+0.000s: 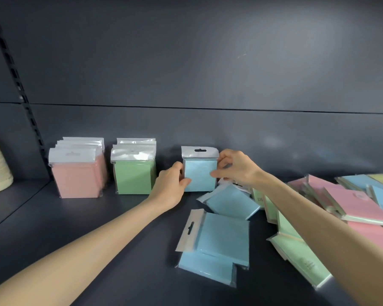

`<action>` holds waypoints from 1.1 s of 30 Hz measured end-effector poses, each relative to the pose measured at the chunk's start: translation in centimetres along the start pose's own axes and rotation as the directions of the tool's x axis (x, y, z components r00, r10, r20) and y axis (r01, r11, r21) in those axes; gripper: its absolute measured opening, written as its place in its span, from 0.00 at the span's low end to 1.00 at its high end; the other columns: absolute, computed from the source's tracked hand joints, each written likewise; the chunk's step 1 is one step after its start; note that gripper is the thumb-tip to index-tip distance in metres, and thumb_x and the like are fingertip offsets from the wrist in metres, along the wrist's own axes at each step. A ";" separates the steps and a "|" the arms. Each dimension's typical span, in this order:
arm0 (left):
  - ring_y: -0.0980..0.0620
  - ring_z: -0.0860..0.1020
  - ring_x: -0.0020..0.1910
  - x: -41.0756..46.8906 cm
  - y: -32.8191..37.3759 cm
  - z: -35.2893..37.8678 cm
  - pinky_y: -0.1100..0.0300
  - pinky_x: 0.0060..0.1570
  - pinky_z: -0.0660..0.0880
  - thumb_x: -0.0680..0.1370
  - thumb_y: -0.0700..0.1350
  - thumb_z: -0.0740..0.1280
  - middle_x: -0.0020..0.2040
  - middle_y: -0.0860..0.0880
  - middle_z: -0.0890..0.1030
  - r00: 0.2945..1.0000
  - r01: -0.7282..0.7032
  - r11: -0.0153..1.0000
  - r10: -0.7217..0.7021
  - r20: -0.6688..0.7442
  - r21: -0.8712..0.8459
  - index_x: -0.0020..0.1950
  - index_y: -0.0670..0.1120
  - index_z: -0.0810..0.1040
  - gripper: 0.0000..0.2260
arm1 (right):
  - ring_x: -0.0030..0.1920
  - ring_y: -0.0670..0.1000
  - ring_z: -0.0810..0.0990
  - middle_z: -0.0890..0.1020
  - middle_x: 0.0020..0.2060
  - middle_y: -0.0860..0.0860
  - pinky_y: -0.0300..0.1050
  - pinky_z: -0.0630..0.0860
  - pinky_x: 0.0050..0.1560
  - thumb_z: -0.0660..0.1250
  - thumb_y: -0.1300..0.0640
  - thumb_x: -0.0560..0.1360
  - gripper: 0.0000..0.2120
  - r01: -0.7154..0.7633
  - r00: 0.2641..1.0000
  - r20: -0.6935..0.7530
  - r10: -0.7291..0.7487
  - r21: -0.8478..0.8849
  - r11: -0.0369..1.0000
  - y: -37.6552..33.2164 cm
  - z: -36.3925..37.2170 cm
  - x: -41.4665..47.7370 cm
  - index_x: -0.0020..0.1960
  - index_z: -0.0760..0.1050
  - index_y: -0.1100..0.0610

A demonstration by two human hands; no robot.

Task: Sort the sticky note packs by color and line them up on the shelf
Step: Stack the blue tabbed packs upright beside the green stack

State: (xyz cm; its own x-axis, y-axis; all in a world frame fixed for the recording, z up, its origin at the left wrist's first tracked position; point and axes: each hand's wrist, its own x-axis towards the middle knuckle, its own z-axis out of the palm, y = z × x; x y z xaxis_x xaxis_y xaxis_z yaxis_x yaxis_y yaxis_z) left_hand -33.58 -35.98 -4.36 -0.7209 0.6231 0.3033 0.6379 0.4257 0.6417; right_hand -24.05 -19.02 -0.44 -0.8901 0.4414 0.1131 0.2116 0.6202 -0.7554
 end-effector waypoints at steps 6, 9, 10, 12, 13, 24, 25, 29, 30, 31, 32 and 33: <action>0.43 0.77 0.48 0.2 0.0 0.2 0.53 0.47 0.71 0.79 0.42 0.63 0.50 0.42 0.80 0.999 0.045 0.999 -0.045 0.015 -0.021 0.58 0.38 0.71 0.11 | 0.53 0.53 0.77 0.78 0.54 0.52 0.47 0.74 0.57 0.73 0.46 0.68 0.28 -0.117 0.983 0.090 0.159 -0.356 0.927 1.2 -1.4 -0.6 0.63 0.70 0.57; 0.44 0.77 0.48 -0.1 -0.1 0.3 0.54 0.47 0.71 0.79 0.41 0.63 0.49 0.42 0.79 0.999 0.046 0.996 -0.045 0.013 -0.074 0.60 0.39 0.71 0.11 | 0.53 0.57 0.78 0.79 0.54 0.59 0.52 0.74 0.55 0.71 0.45 0.70 0.28 -0.130 0.964 0.151 0.219 -0.450 0.884 1.1 -1.0 -0.9 0.60 0.71 0.63; 0.44 0.77 0.48 -0.2 -0.2 0.4 0.56 0.47 0.71 0.79 0.41 0.63 0.49 0.43 0.79 0.999 0.044 0.995 -0.043 0.013 -0.089 0.61 0.40 0.71 0.11 | 0.48 0.58 0.78 0.79 0.52 0.61 0.50 0.74 0.49 0.71 0.46 0.70 0.27 -0.134 0.960 0.164 0.226 -0.441 0.888 1.1 -0.8 -0.9 0.57 0.72 0.66; 0.47 0.77 0.48 -0.3 -0.3 0.5 0.59 0.47 0.70 0.79 0.41 0.63 0.51 0.45 0.79 0.999 0.040 0.993 -0.039 0.011 -0.113 0.63 0.41 0.70 0.13 | 0.39 0.53 0.71 0.68 0.39 0.50 0.45 0.66 0.40 0.73 0.49 0.69 0.25 -0.157 0.955 0.177 0.238 -0.378 0.913 0.9 -0.5 -1.2 0.51 0.72 0.70; 0.48 0.77 0.49 -0.3 -0.4 0.5 0.60 0.48 0.70 0.79 0.41 0.63 0.51 0.46 0.79 0.999 0.037 0.991 -0.036 0.009 -0.126 0.64 0.42 0.70 0.13 | 0.37 0.51 0.70 0.76 0.40 0.65 0.43 0.65 0.39 0.73 0.51 0.68 0.24 -0.174 0.955 0.175 0.241 -0.329 0.928 1.0 -0.5 -1.2 0.49 0.73 0.71; 0.52 0.75 0.47 -0.4 -0.3 0.7 0.63 0.47 0.68 0.79 0.40 0.63 0.52 0.47 0.79 0.999 0.029 0.984 -0.034 -0.027 -0.173 0.64 0.43 0.70 0.14 | 0.37 0.50 0.73 0.79 0.37 0.54 0.40 0.68 0.37 0.74 0.62 0.68 0.05 -0.030 0.998 0.059 0.034 -0.061 0.998 0.0 -1.8 -1.8 0.42 0.79 0.59; 0.52 0.75 0.46 -0.4 -0.3 0.7 0.63 0.47 0.68 0.79 0.41 0.63 0.52 0.47 0.79 0.999 0.031 0.984 -0.035 -0.024 -0.176 0.64 0.43 0.70 0.14 | 0.36 0.50 0.73 0.80 0.37 0.54 0.40 0.68 0.37 0.73 0.63 0.68 0.04 -0.017 0.999 0.045 0.018 -0.010 1.000 -0.3 -2.0 -2.0 0.42 0.79 0.59; 0.52 0.75 0.47 -0.2 -0.2 0.6 0.63 0.47 0.68 0.79 0.41 0.63 0.50 0.50 0.77 0.999 0.048 0.979 -0.049 -0.002 -0.200 0.67 0.44 0.69 0.16 | 0.33 0.46 0.75 0.83 0.37 0.55 0.34 0.69 0.35 0.73 0.62 0.70 0.04 0.047 0.999 -0.019 -0.046 0.091 0.995 -0.9 -2.8 -2.2 0.44 0.80 0.61; 0.52 0.75 0.48 -0.2 -0.2 0.6 0.63 0.48 0.68 0.80 0.41 0.63 0.51 0.51 0.77 0.999 0.052 0.976 -0.053 0.002 -0.210 0.68 0.45 0.68 0.17 | 0.31 0.44 0.74 0.83 0.36 0.53 0.32 0.69 0.34 0.73 0.62 0.70 0.03 0.067 0.997 -0.040 -0.063 0.089 0.994 -1.1 -2.9 -2.2 0.43 0.80 0.60; 0.52 0.75 0.49 -0.2 -0.1 0.5 0.63 0.49 0.68 0.80 0.41 0.63 0.51 0.51 0.76 0.999 0.054 0.974 -0.054 0.006 -0.221 0.69 0.45 0.68 0.17 | 0.31 0.43 0.74 0.82 0.34 0.51 0.32 0.69 0.34 0.73 0.62 0.70 0.02 0.082 0.995 -0.060 -0.078 0.073 0.994 -1.1 -2.9 -2.1 0.41 0.80 0.58; 0.51 0.75 0.50 -0.3 0.0 0.4 0.63 0.49 0.68 0.80 0.41 0.62 0.52 0.51 0.76 0.998 0.056 0.971 -0.055 0.010 -0.233 0.69 0.46 0.67 0.18 | 0.31 0.44 0.74 0.81 0.33 0.49 0.33 0.69 0.34 0.72 0.61 0.70 0.03 0.092 0.993 -0.077 -0.089 0.046 0.995 -1.1 -2.7 -2.0 0.40 0.79 0.57; 0.51 0.76 0.51 -0.3 0.0 0.4 0.63 0.50 0.68 0.80 0.40 0.62 0.53 0.51 0.77 0.998 0.056 0.969 -0.054 0.013 -0.243 0.70 0.46 0.67 0.18 | 0.31 0.45 0.73 0.80 0.32 0.48 0.35 0.69 0.35 0.72 0.61 0.71 0.03 0.101 0.991 -0.091 -0.099 0.017 0.995 -1.1 -2.5 -1.9 0.39 0.79 0.55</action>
State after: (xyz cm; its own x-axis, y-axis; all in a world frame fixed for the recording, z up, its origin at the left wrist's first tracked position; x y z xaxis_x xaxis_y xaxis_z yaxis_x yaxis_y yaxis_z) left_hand -33.26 -35.90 -4.77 -0.7509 0.6076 0.2589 0.5120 0.2879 0.8093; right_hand -21.57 -18.86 1.78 -0.8663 0.4351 0.2455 0.1138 0.6503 -0.7511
